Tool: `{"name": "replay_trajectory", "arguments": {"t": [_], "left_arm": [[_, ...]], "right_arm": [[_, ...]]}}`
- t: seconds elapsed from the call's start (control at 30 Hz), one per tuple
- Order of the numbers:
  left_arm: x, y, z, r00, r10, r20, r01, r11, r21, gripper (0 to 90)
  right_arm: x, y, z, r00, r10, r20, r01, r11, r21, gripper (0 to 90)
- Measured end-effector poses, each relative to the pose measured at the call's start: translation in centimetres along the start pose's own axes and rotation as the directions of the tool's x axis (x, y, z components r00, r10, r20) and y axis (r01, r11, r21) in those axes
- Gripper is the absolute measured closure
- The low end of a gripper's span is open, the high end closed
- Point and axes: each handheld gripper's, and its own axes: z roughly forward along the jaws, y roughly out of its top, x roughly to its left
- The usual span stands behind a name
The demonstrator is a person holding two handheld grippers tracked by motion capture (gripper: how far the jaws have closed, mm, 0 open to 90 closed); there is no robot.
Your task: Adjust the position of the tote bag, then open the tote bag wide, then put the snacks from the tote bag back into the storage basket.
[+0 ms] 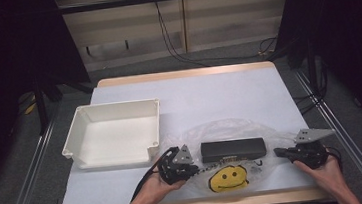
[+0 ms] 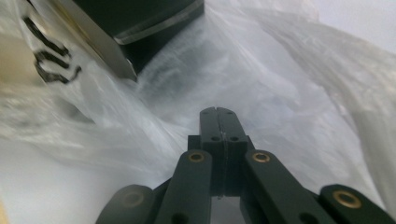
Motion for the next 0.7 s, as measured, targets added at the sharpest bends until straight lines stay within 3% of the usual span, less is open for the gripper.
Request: {"name": "replay_trajectory", "arguments": {"t": [0.2,0.5,0.6,0.7], "left_arm": [[0.1,0.3,-0.6,0.9998,-0.013,0.015,0.014,0.9989,-0.045,80.3],[-0.6,1.3,-2.1,0.9993,-0.008,0.037,0.014,0.9861,-0.165,67.8],[-0.4,1.2,-2.4,0.9992,-0.018,0.036,0.024,0.9848,-0.172,64.3],[-0.6,1.2,-2.3,0.9993,-0.015,0.035,0.021,0.9850,-0.171,56.3]], "right_arm": [[0.4,0.3,-0.8,0.9991,0.016,-0.038,-0.020,0.994,-0.106,90.0],[1.6,0.2,-2.1,0.9983,-0.005,-0.058,-0.008,0.976,-0.215,73.1],[2.0,0.4,-2.5,0.9982,-0.011,-0.058,-0.004,0.967,-0.253,65.4],[2.6,0.6,-2.3,0.9968,-0.004,-0.079,-0.016,0.966,-0.257,60.1]]}}
